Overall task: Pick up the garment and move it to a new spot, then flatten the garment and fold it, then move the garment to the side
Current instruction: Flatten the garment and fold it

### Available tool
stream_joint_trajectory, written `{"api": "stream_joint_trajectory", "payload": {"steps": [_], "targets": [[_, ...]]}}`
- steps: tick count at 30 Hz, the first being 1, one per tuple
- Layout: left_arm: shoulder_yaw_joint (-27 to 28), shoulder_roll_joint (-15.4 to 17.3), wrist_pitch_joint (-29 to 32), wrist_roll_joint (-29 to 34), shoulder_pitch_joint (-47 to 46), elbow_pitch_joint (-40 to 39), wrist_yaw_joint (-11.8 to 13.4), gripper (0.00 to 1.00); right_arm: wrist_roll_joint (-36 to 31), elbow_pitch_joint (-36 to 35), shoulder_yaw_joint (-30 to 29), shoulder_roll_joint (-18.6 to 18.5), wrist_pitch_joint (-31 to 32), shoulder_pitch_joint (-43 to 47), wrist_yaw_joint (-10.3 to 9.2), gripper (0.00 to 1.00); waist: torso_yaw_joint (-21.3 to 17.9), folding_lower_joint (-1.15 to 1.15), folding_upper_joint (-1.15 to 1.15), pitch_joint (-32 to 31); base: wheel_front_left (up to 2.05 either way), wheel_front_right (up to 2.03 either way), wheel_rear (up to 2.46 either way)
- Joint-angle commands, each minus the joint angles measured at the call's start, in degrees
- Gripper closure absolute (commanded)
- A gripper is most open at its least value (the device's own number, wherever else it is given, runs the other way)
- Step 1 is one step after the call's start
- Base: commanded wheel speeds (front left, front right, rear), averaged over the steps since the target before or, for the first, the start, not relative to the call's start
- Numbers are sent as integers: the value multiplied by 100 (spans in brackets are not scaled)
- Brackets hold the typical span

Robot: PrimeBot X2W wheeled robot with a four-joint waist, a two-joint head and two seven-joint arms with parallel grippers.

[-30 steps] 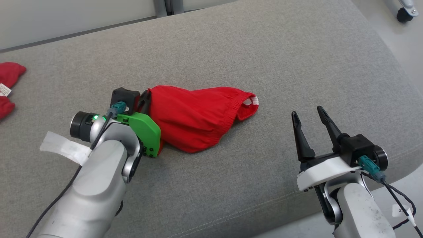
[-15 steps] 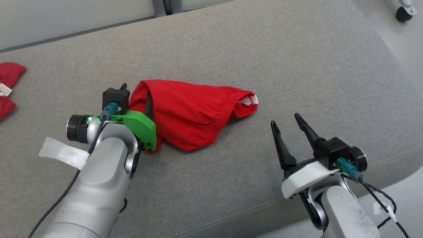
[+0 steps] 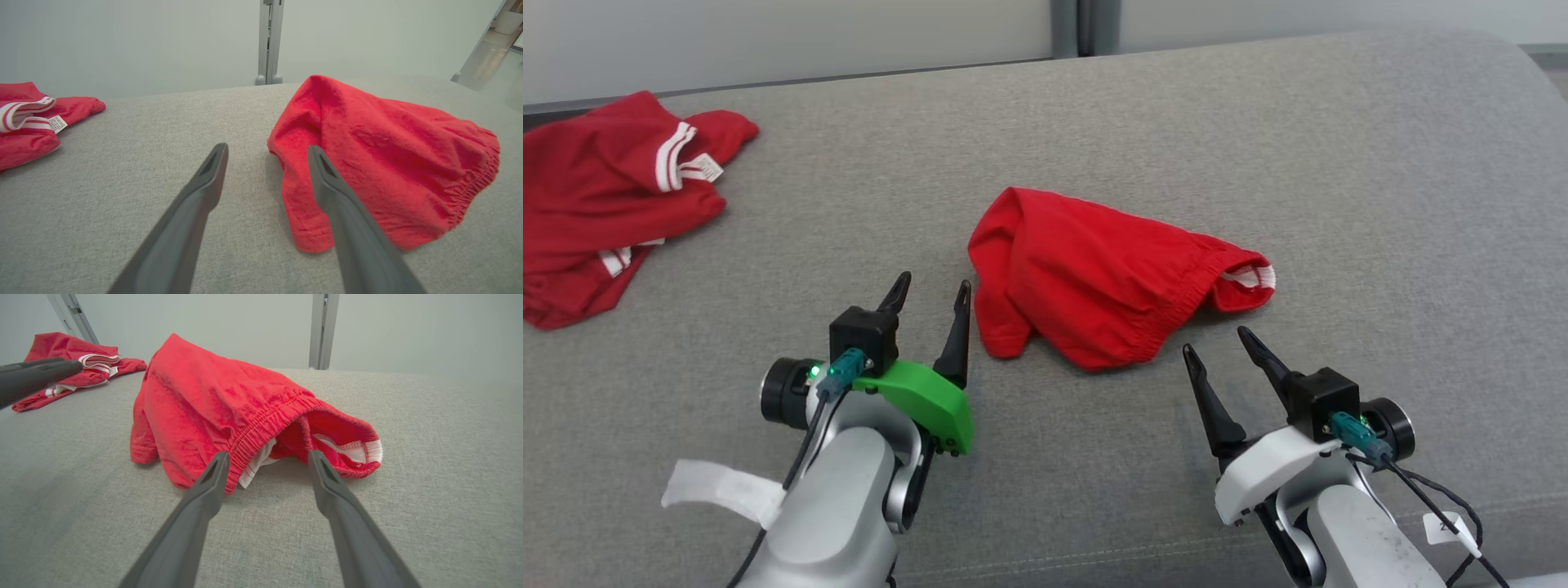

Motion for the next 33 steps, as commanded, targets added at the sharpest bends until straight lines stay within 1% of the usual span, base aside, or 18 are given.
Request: {"api": "stream_joint_trajectory", "payload": {"steps": [1,6,11,17,18,19,20,21,26,28,29,30,33], "targets": [[-6,-1,-23,49,191,-182,35,0,43,92,-9,-38,-31,-67,-2,0,533,0,0,-126,0,0,0],[-56,-22,-20,127,798,-962,101,0,147,593,-31,-109,-35,-265,-2,0,887,0,0,-89,0,0,0],[-110,12,-20,147,1245,-1563,221,0,310,1158,-57,-171,-40,-502,-2,0,1178,0,0,-12,0,0,0],[-149,89,86,94,1544,-1989,339,0,603,1692,257,-225,-43,-793,-2,0,1399,0,0,47,0,0,0],[-147,100,113,81,1572,-2028,356,0,645,1743,311,-229,-45,-834,-2,16,1411,0,0,44,0,0,0],[-139,116,116,79,1590,-2058,369,0,691,1788,367,-238,-47,-858,-2,50,1416,0,0,36,0,0,0],[-129,129,127,71,1606,-2087,390,0,733,1824,418,-248,-49,-882,-2,65,1413,0,0,27,0,0,0],[-115,131,129,56,1631,-2116,410,0,771,1825,479,-257,-51,-915,-2,100,1403,0,0,12,0,0,0],[-45,180,123,-15,1725,-2210,472,0,962,1564,690,-300,-53,-969,-2,100,1298,0,0,-83,0,0,0],[-16,212,119,-50,1775,-2241,500,0,1070,1335,836,-337,-54,-980,-2,100,1231,0,0,-140,0,0,0],[-7,225,115,-59,1803,-2259,510,0,1129,1211,915,-363,-54,-1002,-2,100,1198,0,0,-170,0,0,0],[14,238,105,-93,1846,-2293,525,0,1263,935,1106,-431,-46,-1050,-2,100,1138,0,0,-241,0,0,0],[40,243,91,-132,1898,-2339,543,0,1550,393,1364,-543,131,-1119,-2,100,1065,0,0,-343,0,0,0]]}}
